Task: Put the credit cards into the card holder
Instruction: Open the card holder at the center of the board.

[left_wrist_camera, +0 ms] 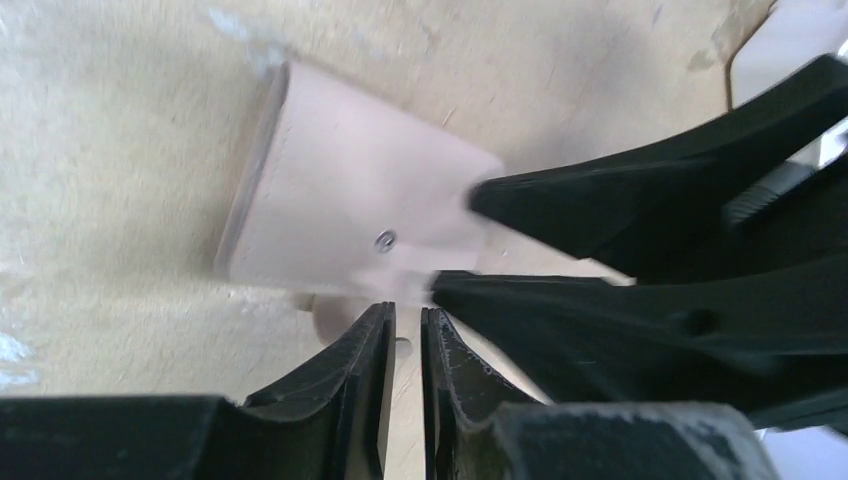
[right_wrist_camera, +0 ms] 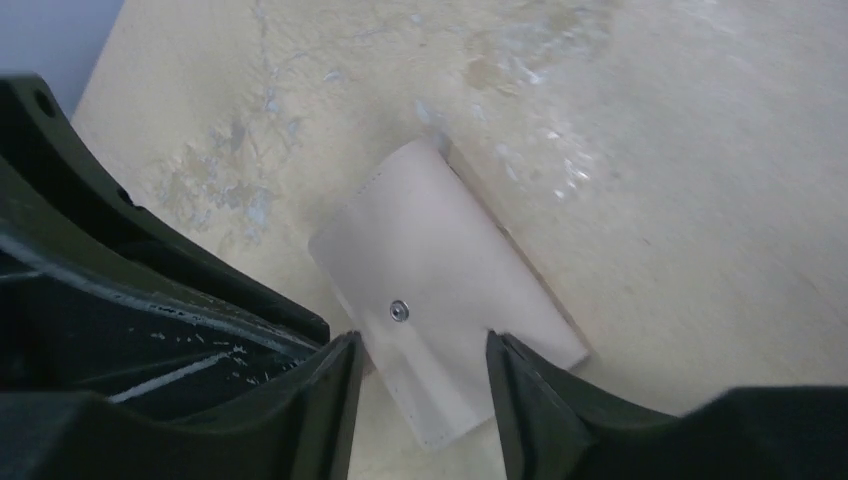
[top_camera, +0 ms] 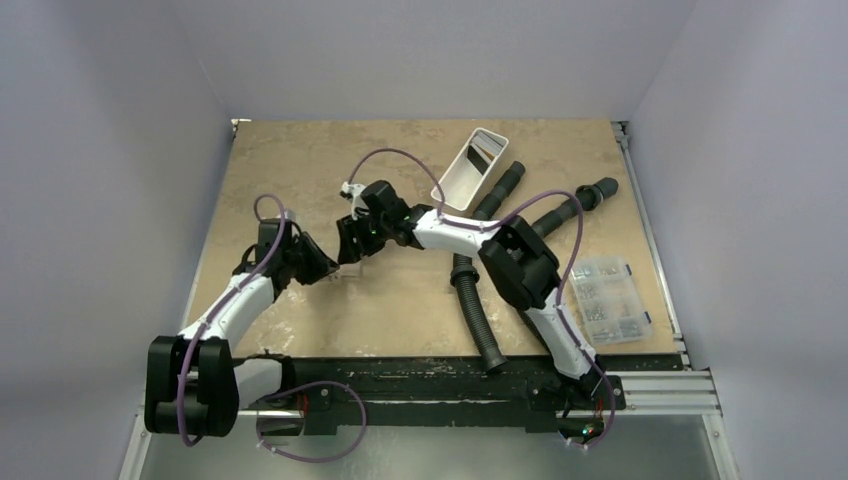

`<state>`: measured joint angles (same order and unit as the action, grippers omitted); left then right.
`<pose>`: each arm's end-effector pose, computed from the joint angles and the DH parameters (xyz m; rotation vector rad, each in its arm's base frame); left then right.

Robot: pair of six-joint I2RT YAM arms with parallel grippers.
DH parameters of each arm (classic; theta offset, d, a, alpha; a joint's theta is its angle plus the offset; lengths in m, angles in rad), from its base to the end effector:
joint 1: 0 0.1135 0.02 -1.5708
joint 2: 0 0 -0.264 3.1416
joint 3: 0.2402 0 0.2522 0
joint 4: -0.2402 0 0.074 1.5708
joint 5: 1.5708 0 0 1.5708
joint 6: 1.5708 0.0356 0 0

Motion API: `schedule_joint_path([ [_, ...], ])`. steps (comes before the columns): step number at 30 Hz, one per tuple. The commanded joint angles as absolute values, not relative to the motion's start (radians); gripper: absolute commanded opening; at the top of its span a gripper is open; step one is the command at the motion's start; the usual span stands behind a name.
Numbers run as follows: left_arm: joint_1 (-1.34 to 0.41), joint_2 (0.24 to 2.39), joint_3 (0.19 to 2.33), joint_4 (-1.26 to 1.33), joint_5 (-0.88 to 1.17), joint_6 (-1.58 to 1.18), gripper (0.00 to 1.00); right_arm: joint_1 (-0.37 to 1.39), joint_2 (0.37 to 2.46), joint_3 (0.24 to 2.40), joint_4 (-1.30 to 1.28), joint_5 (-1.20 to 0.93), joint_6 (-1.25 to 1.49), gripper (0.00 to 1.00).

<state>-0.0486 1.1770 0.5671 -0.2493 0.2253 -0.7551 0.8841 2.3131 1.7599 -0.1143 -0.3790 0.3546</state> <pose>0.2242 -0.0189 0.1838 -0.7665 2.3827 -0.6239 0.3211 0.4124 0.1641 -0.8453 2.2627 1.0529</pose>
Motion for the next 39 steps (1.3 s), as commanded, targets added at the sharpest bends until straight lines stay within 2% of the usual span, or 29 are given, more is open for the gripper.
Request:
schedule_joint_path([
  [1,-0.043,1.085,0.488,-0.194,0.306,-0.747,0.19,0.815,2.158,1.627,-0.162,-0.367,0.492,0.62],
  [3,-0.043,1.05,0.451,-0.192,0.321,-0.748,0.19,0.8,2.135,1.545,-0.12,-0.432,0.539,0.66],
  [7,-0.043,1.053,0.4,-0.165,0.363,-0.772,0.16,0.796,2.123,1.445,-0.019,-0.509,0.607,0.66],
  [12,-0.043,1.093,0.375,-0.253,0.259,-0.872,0.0,0.795,2.15,1.385,0.16,-0.6,0.771,0.51],
  [24,-0.043,1.214,0.362,-0.337,0.108,-0.976,0.0,0.803,2.176,1.286,0.458,-0.623,1.06,0.49],
  [33,-0.043,1.195,0.398,-0.397,0.048,-0.967,0.0,0.804,2.147,1.27,0.374,-0.523,1.02,0.51],
  [39,-0.043,1.208,0.397,-0.394,0.041,-0.966,0.0,0.814,2.185,1.287,0.382,-0.545,1.003,0.52],
])
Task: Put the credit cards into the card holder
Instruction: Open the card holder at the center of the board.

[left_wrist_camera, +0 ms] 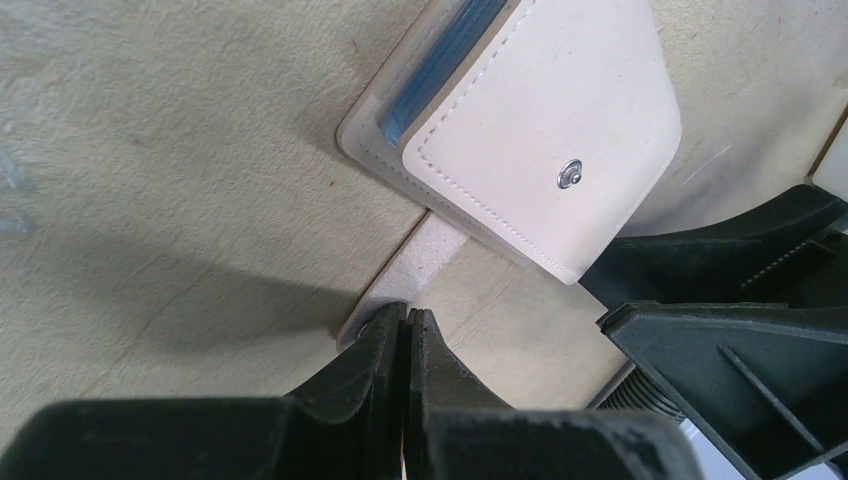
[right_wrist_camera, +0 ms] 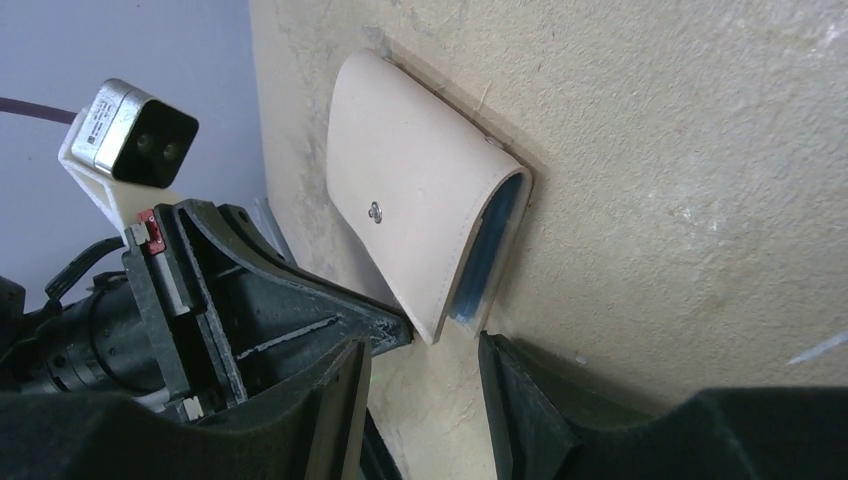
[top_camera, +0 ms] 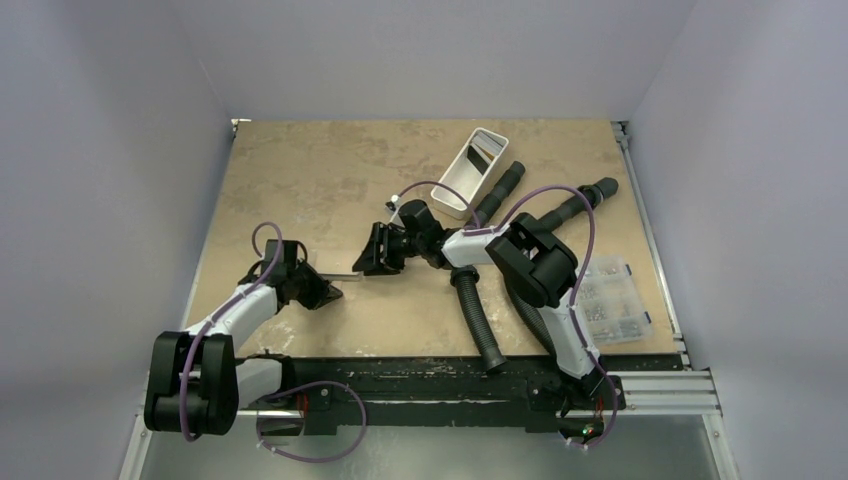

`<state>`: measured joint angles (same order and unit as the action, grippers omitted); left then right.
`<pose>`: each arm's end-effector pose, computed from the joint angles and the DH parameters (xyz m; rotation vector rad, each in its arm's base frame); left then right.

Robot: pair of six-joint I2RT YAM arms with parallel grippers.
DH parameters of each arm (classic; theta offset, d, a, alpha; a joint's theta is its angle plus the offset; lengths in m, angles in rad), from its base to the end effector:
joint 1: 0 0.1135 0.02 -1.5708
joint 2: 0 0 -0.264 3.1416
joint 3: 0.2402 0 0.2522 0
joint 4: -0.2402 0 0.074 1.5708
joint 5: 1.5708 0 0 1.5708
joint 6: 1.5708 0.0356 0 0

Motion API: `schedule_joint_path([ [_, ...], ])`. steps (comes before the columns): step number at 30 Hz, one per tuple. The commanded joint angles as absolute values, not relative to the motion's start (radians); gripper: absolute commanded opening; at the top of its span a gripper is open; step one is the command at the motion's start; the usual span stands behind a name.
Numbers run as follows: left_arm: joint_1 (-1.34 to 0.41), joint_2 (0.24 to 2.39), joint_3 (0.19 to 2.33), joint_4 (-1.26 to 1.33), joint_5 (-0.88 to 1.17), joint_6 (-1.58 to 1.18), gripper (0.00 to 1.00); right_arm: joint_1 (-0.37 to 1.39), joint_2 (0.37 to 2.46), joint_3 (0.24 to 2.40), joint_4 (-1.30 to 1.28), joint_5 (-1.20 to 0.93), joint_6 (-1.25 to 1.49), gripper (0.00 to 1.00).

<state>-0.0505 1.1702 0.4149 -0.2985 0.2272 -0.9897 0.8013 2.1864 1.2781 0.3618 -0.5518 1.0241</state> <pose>0.1896 -0.0176 0.1379 -1.1642 2.4766 -0.6302 0.3063 0.3431 0.1186 -0.1165 2.5071 1.5316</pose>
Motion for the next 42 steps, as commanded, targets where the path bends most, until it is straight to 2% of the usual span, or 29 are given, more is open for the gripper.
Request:
schedule_joint_path([
  [1,-0.043,1.212,0.397,-0.39,0.039,-0.966,0.0,0.816,2.195,1.296,0.392,-0.559,1.01,0.51],
  [14,-0.043,1.222,0.395,-0.434,-0.05,-0.996,0.0,0.804,2.189,1.39,0.532,-0.634,1.157,0.44],
  [26,-0.043,1.238,0.402,-0.457,-0.071,-1.005,0.0,0.733,2.413,1.63,0.48,-0.583,1.083,0.47],
  [30,-0.043,1.233,0.423,-0.433,-0.032,-0.966,0.0,0.728,2.468,1.705,0.444,-0.576,1.022,0.48],
  [35,-0.04,1.175,0.529,-0.4,0.114,-0.846,0.0,0.729,2.487,1.751,0.371,-0.549,0.942,0.52],
  [40,-0.005,1.129,0.645,-0.324,0.22,-0.781,0.28,0.728,2.469,1.76,0.281,-0.522,0.863,0.54],
  [42,0.038,1.163,0.684,-0.271,0.288,-0.767,0.31,0.728,2.474,1.789,0.218,-0.508,0.817,0.55],
])
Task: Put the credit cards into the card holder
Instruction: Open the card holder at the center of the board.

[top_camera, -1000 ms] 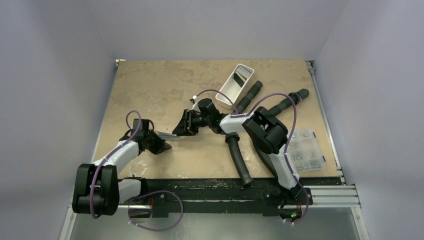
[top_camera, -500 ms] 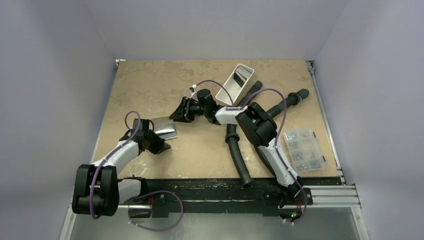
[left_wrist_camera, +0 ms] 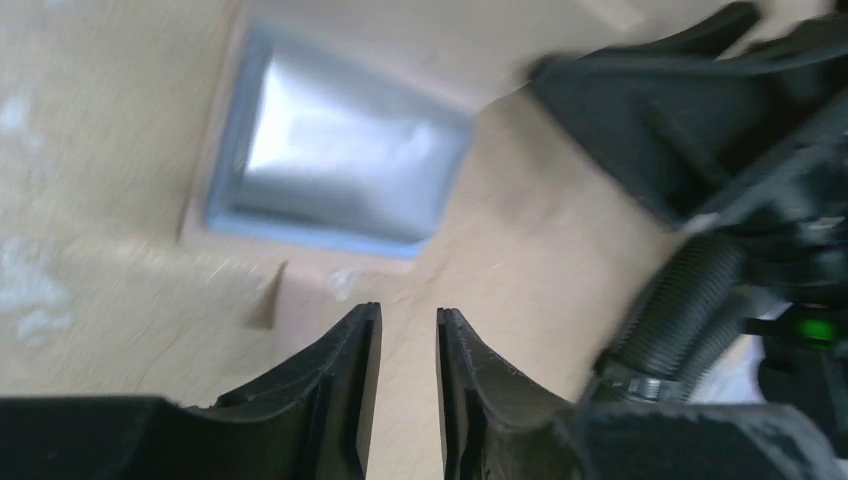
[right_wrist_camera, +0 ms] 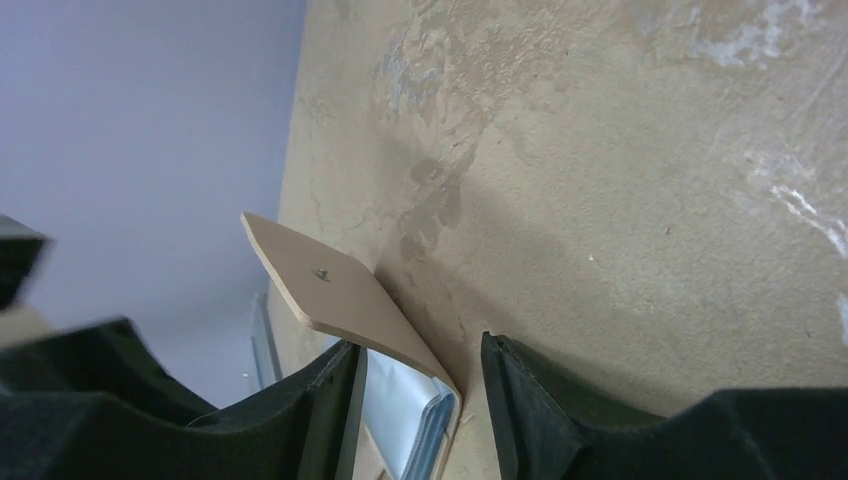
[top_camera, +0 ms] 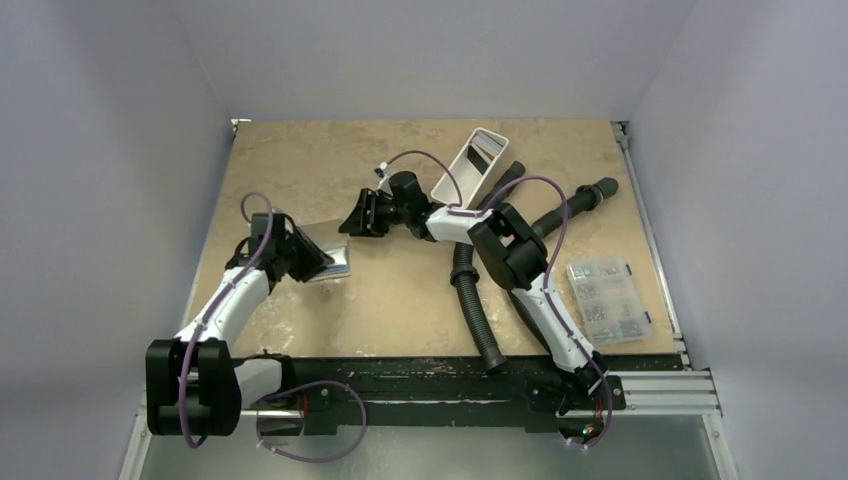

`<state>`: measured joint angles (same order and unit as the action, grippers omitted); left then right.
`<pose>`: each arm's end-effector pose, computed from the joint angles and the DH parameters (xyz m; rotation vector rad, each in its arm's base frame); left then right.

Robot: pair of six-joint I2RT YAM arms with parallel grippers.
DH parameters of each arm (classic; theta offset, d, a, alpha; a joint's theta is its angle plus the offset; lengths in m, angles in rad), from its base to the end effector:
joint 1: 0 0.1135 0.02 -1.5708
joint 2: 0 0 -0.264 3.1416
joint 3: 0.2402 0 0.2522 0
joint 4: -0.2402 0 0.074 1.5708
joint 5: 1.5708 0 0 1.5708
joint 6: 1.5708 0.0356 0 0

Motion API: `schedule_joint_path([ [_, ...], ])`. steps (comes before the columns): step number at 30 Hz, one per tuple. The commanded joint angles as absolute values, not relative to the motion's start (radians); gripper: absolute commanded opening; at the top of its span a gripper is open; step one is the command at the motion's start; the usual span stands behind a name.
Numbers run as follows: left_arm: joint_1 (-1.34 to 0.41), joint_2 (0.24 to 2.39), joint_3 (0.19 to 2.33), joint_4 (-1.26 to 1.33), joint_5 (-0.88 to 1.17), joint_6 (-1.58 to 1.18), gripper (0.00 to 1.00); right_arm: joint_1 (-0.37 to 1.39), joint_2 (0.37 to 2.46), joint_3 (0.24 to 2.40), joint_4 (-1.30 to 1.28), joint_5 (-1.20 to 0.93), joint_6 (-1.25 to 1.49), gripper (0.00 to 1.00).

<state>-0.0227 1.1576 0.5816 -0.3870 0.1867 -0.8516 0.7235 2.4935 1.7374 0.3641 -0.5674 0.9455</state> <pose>0.2141 -0.0115 0.1827 -0.9811 2.4204 -0.5680 0.3965 0.3758 0.1087 -0.1865 2.2825 1.5538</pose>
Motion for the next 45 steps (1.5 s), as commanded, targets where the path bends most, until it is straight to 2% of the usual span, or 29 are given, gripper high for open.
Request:
schedule_joint_path([
  [1,0.05,1.196,0.702,-0.248,0.319,-0.763,0.32,0.728,2.48,1.814,0.176,-0.501,0.793,0.55],
  [4,0.057,1.281,0.726,-0.167,0.322,-0.766,0.32,0.731,2.482,1.86,0.061,-0.437,0.709,0.57],
  [6,0.07,1.35,0.733,-0.107,0.341,-0.776,0.25,0.734,2.465,1.852,0.036,-0.418,0.669,0.57],
  [11,0.084,1.509,0.782,-0.021,0.301,-0.769,0.17,0.741,2.374,1.772,0.011,-0.42,0.591,0.53],
  [14,0.094,1.579,0.816,0.02,0.319,-0.769,0.15,0.763,2.298,1.677,0.012,-0.41,0.539,0.56],
  [17,0.095,1.628,0.853,0.023,0.326,-0.768,0.15,0.787,2.256,1.613,0.033,-0.441,0.501,0.59],
  [22,0.107,1.708,0.877,0.027,0.355,-0.77,0.15,0.812,2.261,1.573,0.116,-0.522,0.552,0.56],
  [24,0.116,1.734,0.878,0.032,0.382,-0.77,0.14,0.819,2.274,1.573,0.155,-0.543,0.583,0.59],
  [26,0.121,1.749,0.878,0.031,0.391,-0.765,0.14,0.821,2.289,1.586,0.183,-0.558,0.605,0.66],
  [29,0.123,1.751,0.863,0.035,0.398,-0.757,0.14,0.821,2.316,1.616,0.201,-0.563,0.652,0.69],
  [45,0.126,1.734,0.843,0.034,0.421,-0.749,0.14,0.821,2.374,1.775,0.138,-0.527,0.674,0.66],
])
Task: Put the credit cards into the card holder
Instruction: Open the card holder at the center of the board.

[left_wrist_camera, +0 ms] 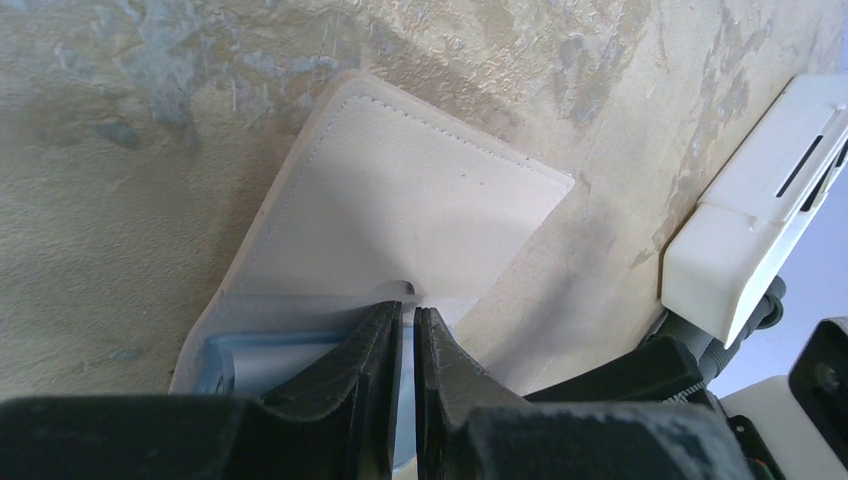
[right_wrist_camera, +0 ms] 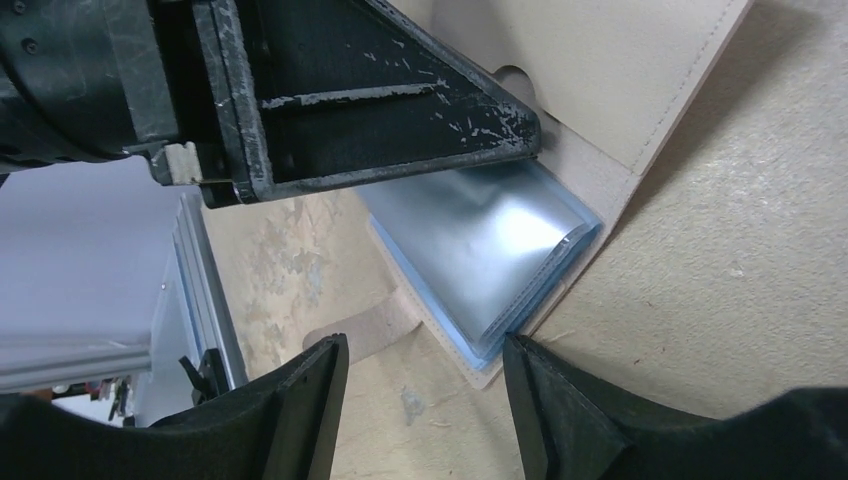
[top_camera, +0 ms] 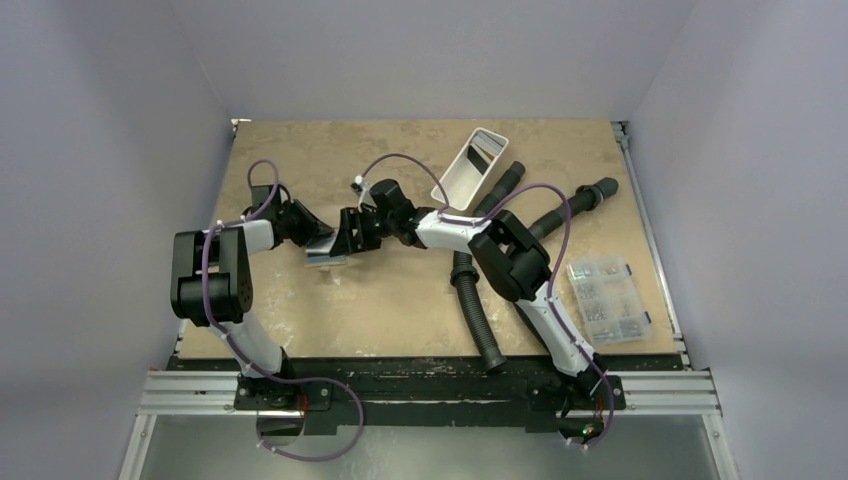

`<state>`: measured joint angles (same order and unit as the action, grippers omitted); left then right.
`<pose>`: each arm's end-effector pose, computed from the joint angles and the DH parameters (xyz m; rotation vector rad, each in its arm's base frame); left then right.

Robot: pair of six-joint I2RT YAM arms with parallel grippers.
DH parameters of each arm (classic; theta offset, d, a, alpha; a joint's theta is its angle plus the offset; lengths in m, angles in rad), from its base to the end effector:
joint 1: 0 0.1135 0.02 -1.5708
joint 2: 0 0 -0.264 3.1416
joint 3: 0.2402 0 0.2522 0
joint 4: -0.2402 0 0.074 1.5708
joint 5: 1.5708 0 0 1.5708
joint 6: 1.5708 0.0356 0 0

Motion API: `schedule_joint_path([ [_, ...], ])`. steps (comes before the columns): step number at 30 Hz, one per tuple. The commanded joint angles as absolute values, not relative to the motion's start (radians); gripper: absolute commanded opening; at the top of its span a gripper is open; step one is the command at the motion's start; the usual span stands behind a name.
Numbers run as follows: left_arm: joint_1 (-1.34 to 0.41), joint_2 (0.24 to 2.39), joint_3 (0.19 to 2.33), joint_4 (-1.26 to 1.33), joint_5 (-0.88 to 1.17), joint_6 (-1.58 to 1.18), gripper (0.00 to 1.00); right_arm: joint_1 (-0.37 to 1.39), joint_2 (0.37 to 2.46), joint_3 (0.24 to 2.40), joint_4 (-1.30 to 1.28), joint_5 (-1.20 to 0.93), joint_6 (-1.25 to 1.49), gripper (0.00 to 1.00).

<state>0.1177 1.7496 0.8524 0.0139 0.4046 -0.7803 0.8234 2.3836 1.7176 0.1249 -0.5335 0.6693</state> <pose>0.3337 0.0253 0.1368 -0.9236 2.3415 -0.7792 0.3477 0.4018 0.1369 -0.5445 2.3208 1.3776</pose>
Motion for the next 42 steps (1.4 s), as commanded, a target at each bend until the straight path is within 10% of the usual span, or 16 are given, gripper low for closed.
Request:
schedule_joint_path([
  [1,0.125,1.731,0.842,0.035,0.422,-0.745,0.14,0.821,2.37,1.779,0.143,-0.527,0.674,0.65],
  [11,0.122,1.702,0.848,0.031,0.436,-0.725,0.2,0.818,2.369,1.774,0.224,-0.537,0.722,0.6],
  [24,0.123,1.377,0.958,-0.293,0.204,-0.612,0.7,0.769,2.484,1.806,0.507,-0.564,0.999,0.56],
  [36,0.122,1.214,0.776,-0.299,0.304,-0.672,0.49,0.734,2.572,2.032,0.24,-0.528,0.869,0.53],
  [42,0.119,1.405,0.801,-0.197,0.371,-0.62,0.57,0.732,2.488,2.026,0.003,-0.395,0.566,0.57],
])
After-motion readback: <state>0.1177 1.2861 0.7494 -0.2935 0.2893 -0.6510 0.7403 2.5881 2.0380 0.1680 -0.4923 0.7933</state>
